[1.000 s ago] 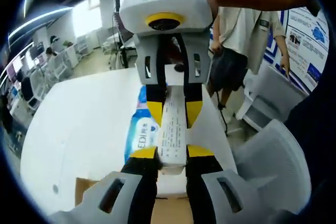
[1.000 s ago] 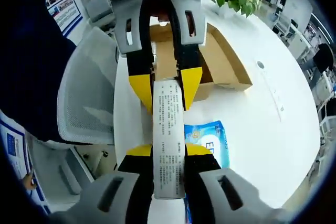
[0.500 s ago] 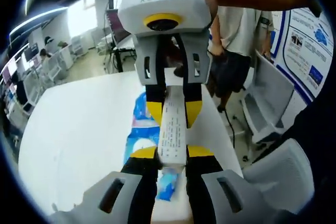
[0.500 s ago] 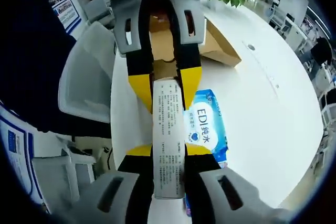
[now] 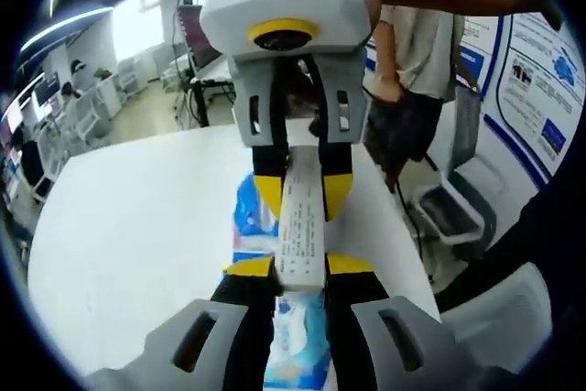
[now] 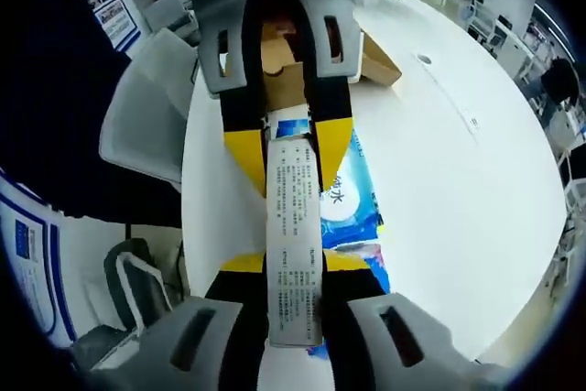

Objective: Operate the shoe box by opening the lid, removing the specified soft item, and placing it in the target area until the item is outside and the box remains undamaged.

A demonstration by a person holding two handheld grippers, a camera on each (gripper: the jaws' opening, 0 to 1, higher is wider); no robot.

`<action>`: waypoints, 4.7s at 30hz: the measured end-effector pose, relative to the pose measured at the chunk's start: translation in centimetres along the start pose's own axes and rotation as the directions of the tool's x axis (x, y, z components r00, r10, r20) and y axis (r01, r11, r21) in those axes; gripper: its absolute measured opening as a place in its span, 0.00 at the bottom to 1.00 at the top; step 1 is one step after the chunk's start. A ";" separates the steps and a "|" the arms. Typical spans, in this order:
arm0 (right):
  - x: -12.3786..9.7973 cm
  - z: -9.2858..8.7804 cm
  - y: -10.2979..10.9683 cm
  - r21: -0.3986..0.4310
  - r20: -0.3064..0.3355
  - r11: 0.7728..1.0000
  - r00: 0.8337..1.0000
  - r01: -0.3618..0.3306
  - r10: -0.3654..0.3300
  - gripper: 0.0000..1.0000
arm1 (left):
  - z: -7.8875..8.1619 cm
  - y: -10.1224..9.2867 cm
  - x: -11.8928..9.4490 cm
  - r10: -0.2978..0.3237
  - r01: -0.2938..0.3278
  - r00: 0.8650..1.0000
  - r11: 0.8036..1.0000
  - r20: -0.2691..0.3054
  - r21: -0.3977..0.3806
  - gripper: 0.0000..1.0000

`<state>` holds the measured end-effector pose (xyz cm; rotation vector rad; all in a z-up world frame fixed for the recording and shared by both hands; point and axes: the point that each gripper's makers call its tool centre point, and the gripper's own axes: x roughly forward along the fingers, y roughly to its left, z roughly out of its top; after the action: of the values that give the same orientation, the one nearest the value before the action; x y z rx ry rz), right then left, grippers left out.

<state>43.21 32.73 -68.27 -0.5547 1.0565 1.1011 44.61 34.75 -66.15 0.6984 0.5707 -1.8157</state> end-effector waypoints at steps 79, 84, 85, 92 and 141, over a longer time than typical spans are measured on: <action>5.8 -8.6 -13.2 -0.104 -0.165 0.994 0.985 0.034 -0.051 0.20 | -3.4 11.7 10.7 0.105 -0.108 0.994 0.988 -0.041 -0.107 0.18; 5.5 -8.7 -13.3 -0.086 -0.151 0.995 0.987 0.042 -0.054 0.24 | -3.5 11.7 10.6 0.106 -0.111 0.993 0.988 -0.053 -0.108 0.19; 5.5 -8.7 -13.4 -0.084 -0.151 0.996 0.987 0.042 -0.054 0.26 | -3.4 11.8 10.6 0.108 -0.113 0.993 0.987 -0.050 -0.114 0.19; 4.4 -8.3 -13.3 -0.071 -0.134 0.996 0.989 0.045 -0.054 0.26 | -2.5 11.6 9.7 0.120 -0.123 0.992 0.985 -0.034 -0.117 0.24; -2.8 2.2 -2.0 -0.021 0.053 0.976 0.975 0.217 -0.216 0.21 | -0.2 2.7 -2.8 0.207 -0.195 0.971 0.975 0.120 -0.102 0.26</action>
<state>45.74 32.51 -65.07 -0.6446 0.9148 0.9336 47.96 35.87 -64.51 0.5516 0.4742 -1.6226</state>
